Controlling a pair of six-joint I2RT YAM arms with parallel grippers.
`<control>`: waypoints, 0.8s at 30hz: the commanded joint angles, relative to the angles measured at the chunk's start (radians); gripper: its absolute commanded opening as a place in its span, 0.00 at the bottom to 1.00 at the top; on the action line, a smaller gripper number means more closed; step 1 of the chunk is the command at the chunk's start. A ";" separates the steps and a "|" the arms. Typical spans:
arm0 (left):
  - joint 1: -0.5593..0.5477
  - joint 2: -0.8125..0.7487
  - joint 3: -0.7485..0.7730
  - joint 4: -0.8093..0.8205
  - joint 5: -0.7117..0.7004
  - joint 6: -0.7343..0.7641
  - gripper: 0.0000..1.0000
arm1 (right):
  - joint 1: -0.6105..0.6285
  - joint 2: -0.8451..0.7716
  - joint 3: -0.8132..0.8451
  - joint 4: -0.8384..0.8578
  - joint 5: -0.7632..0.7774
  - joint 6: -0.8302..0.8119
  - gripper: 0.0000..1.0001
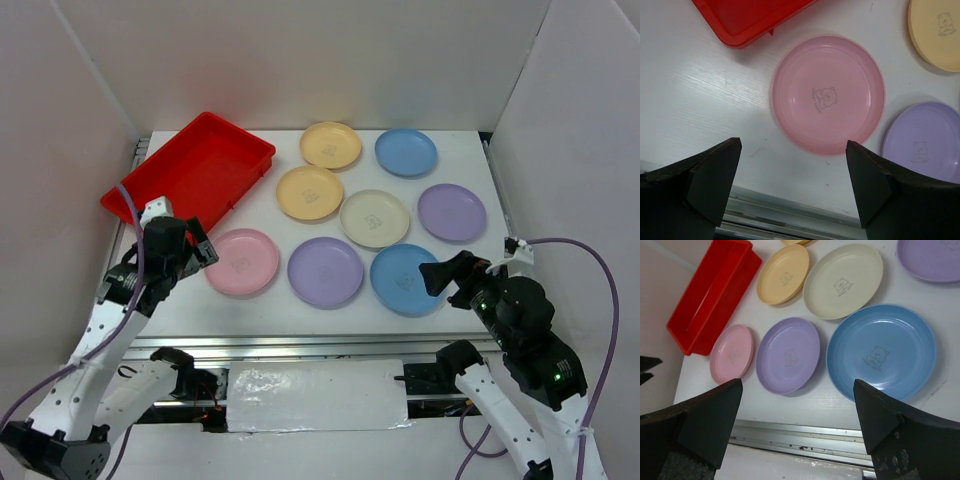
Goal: Place the plates into the plastic bin on the countertop
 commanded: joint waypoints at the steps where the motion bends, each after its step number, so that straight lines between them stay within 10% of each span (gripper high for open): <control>1: 0.015 0.059 -0.032 0.040 0.094 -0.117 0.99 | 0.000 -0.014 -0.007 0.063 -0.087 -0.006 1.00; 17: 0.032 0.420 -0.258 0.235 0.007 -0.422 0.99 | -0.004 -0.063 -0.122 0.105 -0.221 0.017 1.00; 24: 0.037 0.518 -0.324 0.355 0.041 -0.454 0.73 | -0.004 -0.063 -0.118 0.115 -0.262 0.001 1.00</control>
